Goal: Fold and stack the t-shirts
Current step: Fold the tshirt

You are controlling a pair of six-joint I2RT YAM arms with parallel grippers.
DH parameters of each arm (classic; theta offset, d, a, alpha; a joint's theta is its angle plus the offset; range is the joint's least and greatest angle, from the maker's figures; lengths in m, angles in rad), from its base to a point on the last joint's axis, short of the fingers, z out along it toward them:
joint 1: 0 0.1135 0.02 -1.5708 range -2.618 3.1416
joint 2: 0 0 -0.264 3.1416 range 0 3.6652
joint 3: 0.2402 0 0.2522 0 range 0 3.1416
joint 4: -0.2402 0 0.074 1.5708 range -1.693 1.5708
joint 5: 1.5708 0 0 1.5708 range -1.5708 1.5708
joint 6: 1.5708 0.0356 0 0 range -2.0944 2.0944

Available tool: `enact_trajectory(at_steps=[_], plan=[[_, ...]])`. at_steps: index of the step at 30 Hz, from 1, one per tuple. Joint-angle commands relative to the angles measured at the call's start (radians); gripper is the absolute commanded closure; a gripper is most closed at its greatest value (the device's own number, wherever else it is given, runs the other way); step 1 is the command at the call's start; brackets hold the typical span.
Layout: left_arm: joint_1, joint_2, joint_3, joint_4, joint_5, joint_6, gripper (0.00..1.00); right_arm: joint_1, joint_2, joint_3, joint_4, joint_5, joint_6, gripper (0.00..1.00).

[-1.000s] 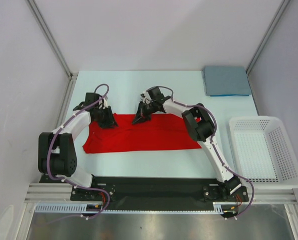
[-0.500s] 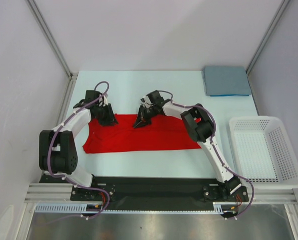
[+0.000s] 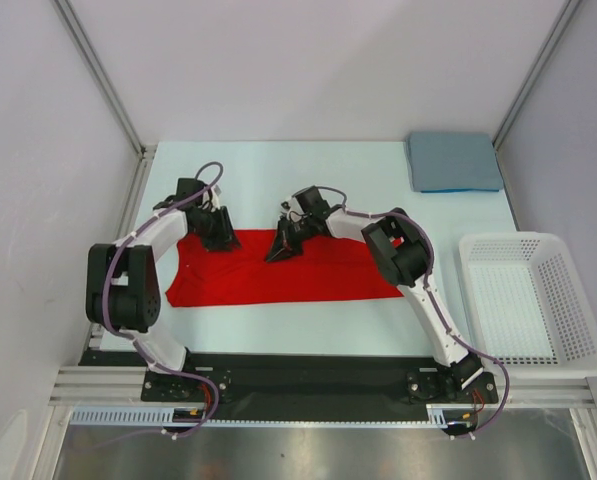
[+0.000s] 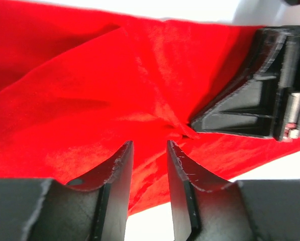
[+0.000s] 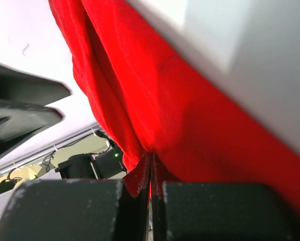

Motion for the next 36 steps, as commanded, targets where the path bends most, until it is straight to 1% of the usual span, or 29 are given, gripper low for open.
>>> enact_trajectory(at_steps=[1,3,7,11,16,20,21,25,28,32,36], plan=[[0.002,0.048,0.046,0.006,0.037,0.023,0.61,0.015,-0.056,-0.042,0.053,-0.027,0.030,1.00],[0.002,0.085,0.061,-0.009,0.039,0.031,0.58,0.012,-0.056,-0.039,0.038,-0.020,0.005,1.00],[0.002,0.117,0.080,-0.017,0.036,0.039,0.55,-0.010,-0.082,-0.039,0.021,-0.009,-0.015,1.00],[0.002,0.132,0.080,-0.018,0.036,0.031,0.55,-0.051,-0.129,-0.063,-0.028,-0.003,-0.050,1.00],[0.002,0.151,0.055,-0.023,0.019,0.030,0.56,-0.076,-0.192,-0.186,0.010,-0.030,-0.058,1.00],[0.002,0.146,0.036,-0.024,0.001,0.030,0.55,-0.091,-0.235,-0.301,-0.001,-0.027,-0.111,1.00],[0.002,0.143,0.035,-0.024,-0.003,0.030,0.55,-0.096,-0.249,-0.350,0.008,-0.026,-0.123,1.00],[0.004,0.148,0.040,-0.032,-0.023,0.033,0.55,-0.134,-0.275,-0.454,0.082,-0.021,-0.107,1.00],[0.004,0.152,0.046,-0.035,-0.035,0.034,0.55,-0.156,-0.284,-0.465,0.096,-0.024,-0.110,1.00],[0.004,0.159,0.052,-0.038,-0.046,0.042,0.55,-0.182,-0.315,-0.453,0.064,-0.020,-0.130,1.00],[0.004,0.157,0.048,-0.037,-0.050,0.042,0.55,-0.232,-0.338,-0.468,-0.042,0.029,-0.209,0.99]])
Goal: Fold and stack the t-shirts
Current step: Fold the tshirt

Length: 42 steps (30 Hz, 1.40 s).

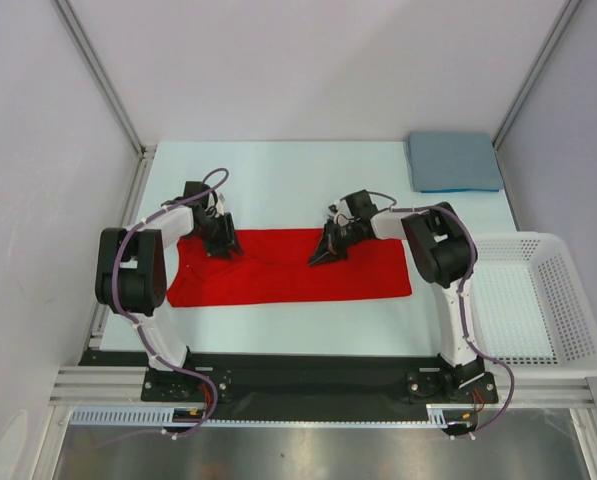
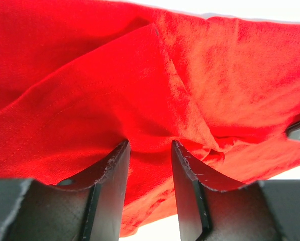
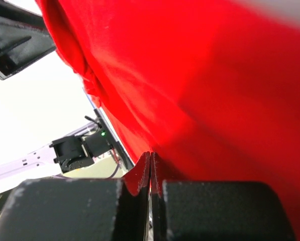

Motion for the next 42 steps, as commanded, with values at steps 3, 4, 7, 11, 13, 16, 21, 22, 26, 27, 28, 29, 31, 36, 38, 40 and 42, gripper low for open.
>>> enact_trajectory(at_steps=[3,4,7,11,13,16,21,22,26,27,28,29,31,36,38,40,42], plan=[[0.005,0.004,0.000,-0.012,-0.036,0.035,0.55,-0.098,-0.092,-0.048,-0.146,0.078,-0.142,0.99],[0.005,0.001,0.000,-0.010,-0.041,0.037,0.55,-0.112,-0.100,-0.057,-0.166,0.095,-0.165,0.99],[0.010,-0.010,-0.003,-0.010,-0.043,0.040,0.55,-0.171,-0.129,-0.088,-0.246,0.160,-0.260,0.99],[0.011,-0.036,-0.003,-0.016,-0.052,0.041,0.55,-0.240,-0.178,-0.148,-0.277,0.174,-0.325,0.99],[0.011,-0.064,-0.006,-0.019,-0.053,0.034,0.54,-0.267,-0.215,-0.166,-0.287,0.173,-0.349,0.98],[0.011,-0.117,0.005,-0.039,-0.075,0.017,0.49,-0.269,-0.257,-0.125,-0.361,0.187,-0.410,0.95],[0.027,-0.245,0.016,-0.097,-0.211,-0.035,0.41,-0.264,-0.325,-0.048,-0.485,0.232,-0.458,0.89],[0.033,-0.301,0.008,-0.107,-0.231,-0.069,0.39,-0.264,-0.348,-0.039,-0.504,0.248,-0.467,0.88],[0.105,-0.479,-0.117,-0.124,-0.308,-0.216,0.34,-0.257,-0.443,-0.048,-0.547,0.293,-0.431,0.79],[0.152,-0.516,-0.154,-0.116,-0.319,-0.251,0.32,-0.252,-0.464,-0.060,-0.539,0.296,-0.425,0.72],[0.178,-0.556,-0.191,-0.108,-0.319,-0.325,0.28,-0.244,-0.483,-0.068,-0.537,0.304,-0.419,0.68],[0.207,-0.615,-0.266,-0.105,-0.314,-0.362,0.26,-0.231,-0.510,-0.073,-0.547,0.319,-0.417,0.65],[0.304,-0.670,-0.343,-0.088,-0.253,-0.458,0.23,-0.186,-0.531,-0.094,-0.550,0.342,-0.417,0.60],[0.360,-0.700,-0.473,-0.102,-0.219,-0.612,0.22,-0.073,-0.583,-0.127,-0.498,0.378,-0.382,0.54],[0.360,-0.739,-0.544,-0.096,-0.246,-0.712,0.23,-0.051,-0.589,-0.124,-0.491,0.370,-0.377,0.54],[0.360,-0.760,-0.579,-0.079,-0.268,-0.756,0.25,-0.034,-0.612,-0.130,-0.485,0.365,-0.369,0.54],[0.361,-0.769,-0.615,-0.052,-0.291,-0.770,0.28,-0.027,-0.635,-0.137,-0.479,0.365,-0.371,0.54]])
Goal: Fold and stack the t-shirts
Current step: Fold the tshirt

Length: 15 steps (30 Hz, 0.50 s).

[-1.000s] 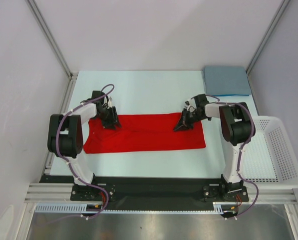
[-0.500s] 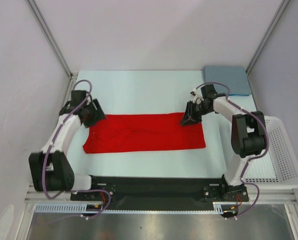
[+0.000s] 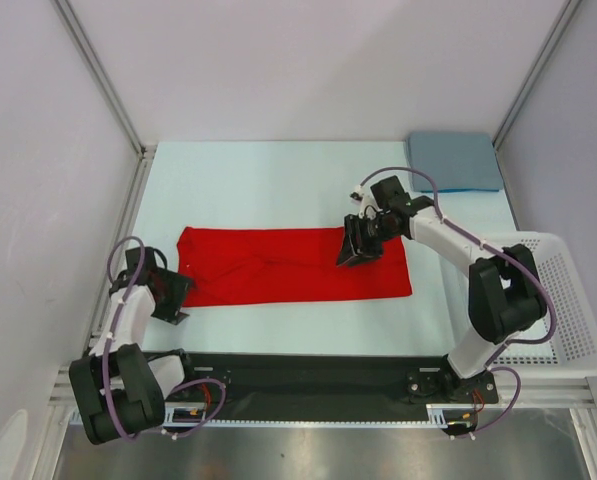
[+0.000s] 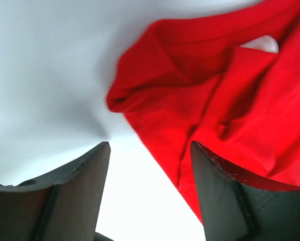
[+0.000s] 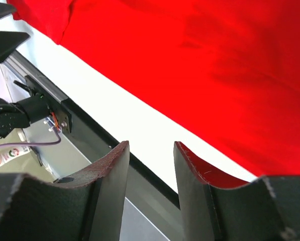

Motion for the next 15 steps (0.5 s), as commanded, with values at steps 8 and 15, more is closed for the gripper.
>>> enact_trajectory(at_steps=[8,15], plan=[[0.028,-0.027,-0.096,0.124,-0.110,-0.152,0.33,0.006,-0.099,-0.012,-0.002,0.025,0.000,0.54],[0.073,0.099,-0.036,0.195,-0.148,-0.067,0.57,-0.003,-0.042,0.032,0.040,0.065,0.026,0.58]])
